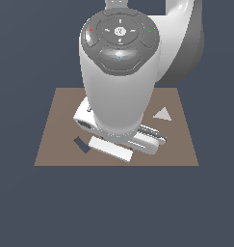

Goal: Insert a designated object into the corresponding slot on a board.

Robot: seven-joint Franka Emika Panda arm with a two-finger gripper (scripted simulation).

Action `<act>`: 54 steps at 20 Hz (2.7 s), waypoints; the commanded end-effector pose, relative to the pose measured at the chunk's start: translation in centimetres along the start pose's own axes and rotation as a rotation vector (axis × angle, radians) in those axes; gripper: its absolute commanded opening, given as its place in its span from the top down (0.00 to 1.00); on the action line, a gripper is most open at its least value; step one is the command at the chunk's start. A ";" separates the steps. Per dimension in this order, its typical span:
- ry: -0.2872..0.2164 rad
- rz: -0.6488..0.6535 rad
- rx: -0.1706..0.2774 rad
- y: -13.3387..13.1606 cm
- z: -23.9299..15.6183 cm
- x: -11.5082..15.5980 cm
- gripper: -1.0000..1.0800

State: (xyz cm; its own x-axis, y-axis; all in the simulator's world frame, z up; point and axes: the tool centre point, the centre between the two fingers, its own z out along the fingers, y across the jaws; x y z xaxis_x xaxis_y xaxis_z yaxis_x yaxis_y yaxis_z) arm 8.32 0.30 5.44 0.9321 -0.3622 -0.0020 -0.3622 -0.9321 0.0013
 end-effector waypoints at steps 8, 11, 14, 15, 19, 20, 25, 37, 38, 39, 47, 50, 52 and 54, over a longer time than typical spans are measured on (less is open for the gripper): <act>0.002 0.016 0.001 -0.2 0.4 0.5 0.04; 0.002 0.016 0.001 -0.3 0.6 0.5 0.04; 0.002 0.016 0.001 -0.2 1.4 0.5 0.04; 0.002 0.016 0.001 -0.2 1.8 0.5 0.04; 0.002 0.016 0.001 -0.2 2.4 0.5 0.04; 0.002 0.016 0.001 -0.2 2.4 0.5 1.00; 0.002 0.016 0.001 -0.2 2.4 0.5 1.00; 0.002 -0.007 0.001 0.0 2.4 0.5 1.00; 0.002 -0.016 0.001 0.1 2.4 0.4 1.00; 0.002 -0.026 0.001 0.2 2.4 0.4 1.00; 0.003 -0.150 0.001 1.4 2.3 0.2 1.00; 0.003 -0.218 0.001 2.1 2.2 0.1 1.00; 0.003 -0.270 0.001 2.7 2.2 0.1 1.00; 0.003 -0.326 0.001 3.2 2.1 0.1 1.00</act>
State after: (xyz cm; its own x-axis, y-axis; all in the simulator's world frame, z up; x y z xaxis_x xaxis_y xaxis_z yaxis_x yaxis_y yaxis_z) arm 7.38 -2.34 3.27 0.9963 -0.0863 0.0001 -0.0863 -0.9963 0.0000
